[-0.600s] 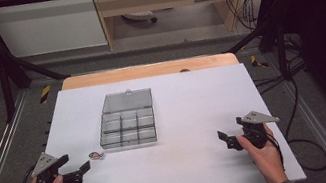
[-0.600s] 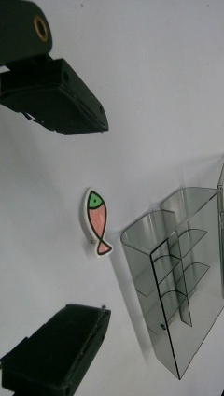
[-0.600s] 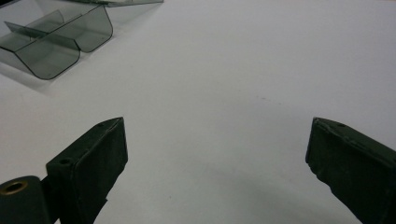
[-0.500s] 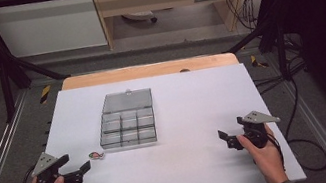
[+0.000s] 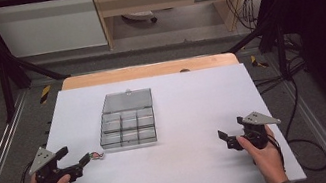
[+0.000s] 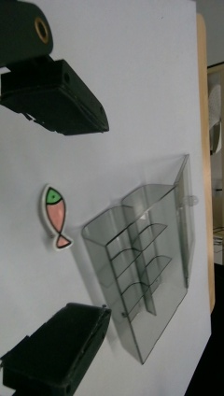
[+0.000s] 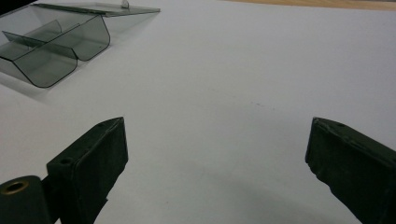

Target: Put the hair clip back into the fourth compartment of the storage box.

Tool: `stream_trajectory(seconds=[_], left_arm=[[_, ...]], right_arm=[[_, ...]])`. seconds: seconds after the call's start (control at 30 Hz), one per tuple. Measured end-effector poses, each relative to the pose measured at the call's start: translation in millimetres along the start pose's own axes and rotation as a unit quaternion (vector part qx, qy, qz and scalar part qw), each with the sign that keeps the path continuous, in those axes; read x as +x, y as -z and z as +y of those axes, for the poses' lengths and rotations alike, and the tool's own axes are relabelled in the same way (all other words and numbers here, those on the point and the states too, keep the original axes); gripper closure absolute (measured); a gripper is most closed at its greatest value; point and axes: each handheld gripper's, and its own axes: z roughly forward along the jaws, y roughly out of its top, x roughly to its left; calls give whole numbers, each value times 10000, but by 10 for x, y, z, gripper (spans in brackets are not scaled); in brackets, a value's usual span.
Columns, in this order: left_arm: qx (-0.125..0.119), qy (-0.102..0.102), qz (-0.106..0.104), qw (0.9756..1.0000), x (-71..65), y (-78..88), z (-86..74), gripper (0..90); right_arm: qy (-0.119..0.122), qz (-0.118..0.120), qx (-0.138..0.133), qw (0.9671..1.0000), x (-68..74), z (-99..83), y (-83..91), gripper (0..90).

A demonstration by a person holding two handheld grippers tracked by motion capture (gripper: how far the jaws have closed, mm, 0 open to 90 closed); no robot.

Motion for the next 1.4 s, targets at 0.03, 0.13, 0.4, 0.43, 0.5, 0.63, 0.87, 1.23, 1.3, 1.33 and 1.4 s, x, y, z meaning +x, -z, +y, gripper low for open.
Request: stream_trajectory(seconds=[0.03, 0.13, 0.4, 0.43, 0.5, 0.63, 0.87, 1.23, 1.3, 1.33, 1.4], left_arm=[[25, -52, 20, 10000, 8, -22, 27, 114], [117, -121, 14, 9999, 36, -107, 94, 114], [238, -56, -123, 9996, 133, -286, 146, 92], [237, -74, -158, 9996, 133, -288, 134, 83], [297, -205, -150, 9992, 130, -278, 110, 97], [402, -227, -130, 9988, 157, -274, 69, 133], [684, -252, -344, 9967, 175, -335, -20, 285], [1149, -570, -446, 9907, 164, -472, -140, 418], [1196, -596, -437, 9901, 163, -499, -145, 432], [1210, -589, -447, 9899, 161, -510, -148, 435], [1255, -626, -460, 9890, 155, -530, -155, 439]], right_arm=[[-1, -1, 3, 10000, -6, 2, -5, 60], [-4, -8, 26, 10000, -1, 8, -2, 58], [-52, -9, 98, 9999, 9, 3, 0, 42], [-53, -10, 110, 9999, 6, 0, 2, 42], [-56, -9, 95, 9999, 1, -1, 4, 42], [-60, 6, 108, 9999, 10, 4, -2, 42], [-15, 34, 131, 9999, 22, 6, -4, 44], [35, 40, 225, 9997, 31, -2, -25, 48], [35, 50, 254, 9997, 33, -3, -31, 48], [22, 68, 269, 9996, 31, -3, -34, 48], [-14, 108, 271, 9996, 29, -5, -37, 48]])
